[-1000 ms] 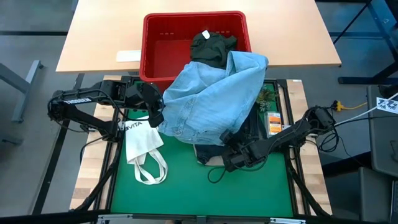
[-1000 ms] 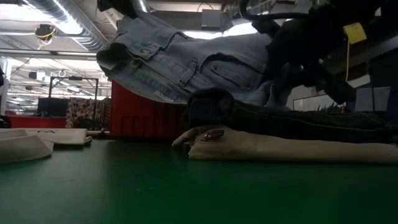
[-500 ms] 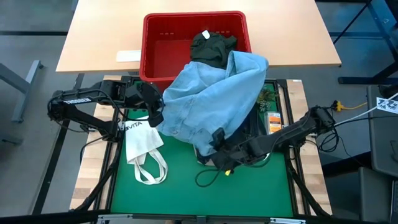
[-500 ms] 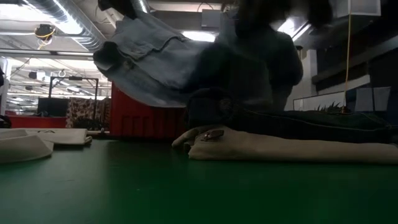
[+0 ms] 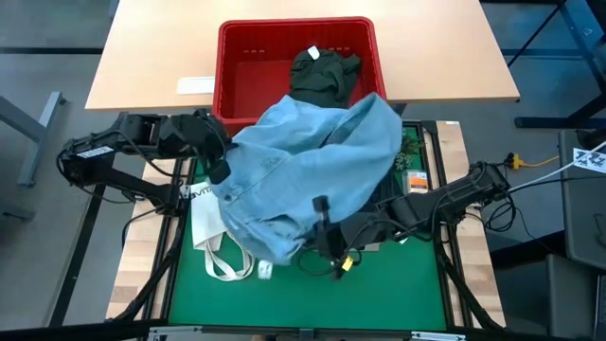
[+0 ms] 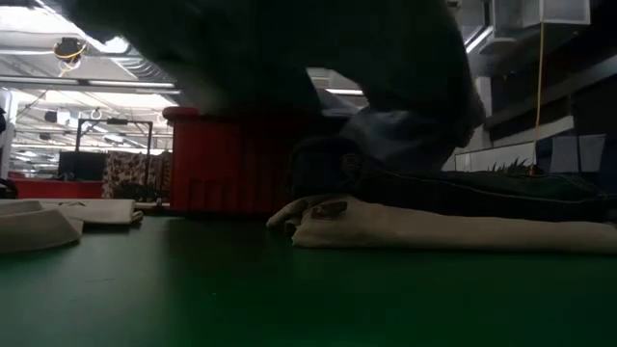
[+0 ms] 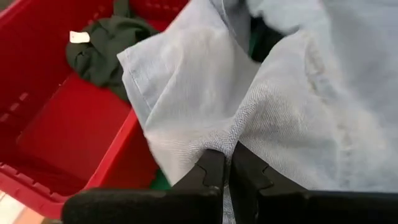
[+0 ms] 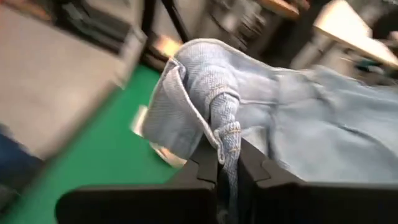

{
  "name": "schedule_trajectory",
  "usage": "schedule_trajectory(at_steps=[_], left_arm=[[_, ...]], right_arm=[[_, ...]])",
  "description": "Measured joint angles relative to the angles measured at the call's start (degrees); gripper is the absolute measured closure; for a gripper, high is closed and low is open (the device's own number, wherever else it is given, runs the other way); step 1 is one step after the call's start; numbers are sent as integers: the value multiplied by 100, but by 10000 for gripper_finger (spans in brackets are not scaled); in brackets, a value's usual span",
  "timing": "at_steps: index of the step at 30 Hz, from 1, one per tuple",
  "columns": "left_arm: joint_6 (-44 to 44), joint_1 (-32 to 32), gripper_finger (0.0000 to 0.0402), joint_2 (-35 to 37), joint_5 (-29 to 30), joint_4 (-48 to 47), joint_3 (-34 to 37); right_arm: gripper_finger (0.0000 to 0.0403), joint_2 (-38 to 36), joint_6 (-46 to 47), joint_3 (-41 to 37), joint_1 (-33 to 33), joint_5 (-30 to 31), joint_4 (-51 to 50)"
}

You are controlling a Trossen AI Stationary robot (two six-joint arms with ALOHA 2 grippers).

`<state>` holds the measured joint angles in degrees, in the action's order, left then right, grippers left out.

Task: Fold Laundry from Bin
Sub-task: Fold the light blue jeans

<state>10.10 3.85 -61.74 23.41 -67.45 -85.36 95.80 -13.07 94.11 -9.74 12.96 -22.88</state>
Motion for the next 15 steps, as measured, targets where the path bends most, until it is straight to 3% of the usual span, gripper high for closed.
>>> schedule_trajectory(at_steps=[7, 15], left_arm=[[-446, 162, 400, 57, -61, -641, 2], [-460, 189, 388, 5, -366, -997, 7]], right_arm=[[378, 833, 473, -4, 0, -1103, 1699], [385, 2016, 530, -13, 5, -1054, 3381]])
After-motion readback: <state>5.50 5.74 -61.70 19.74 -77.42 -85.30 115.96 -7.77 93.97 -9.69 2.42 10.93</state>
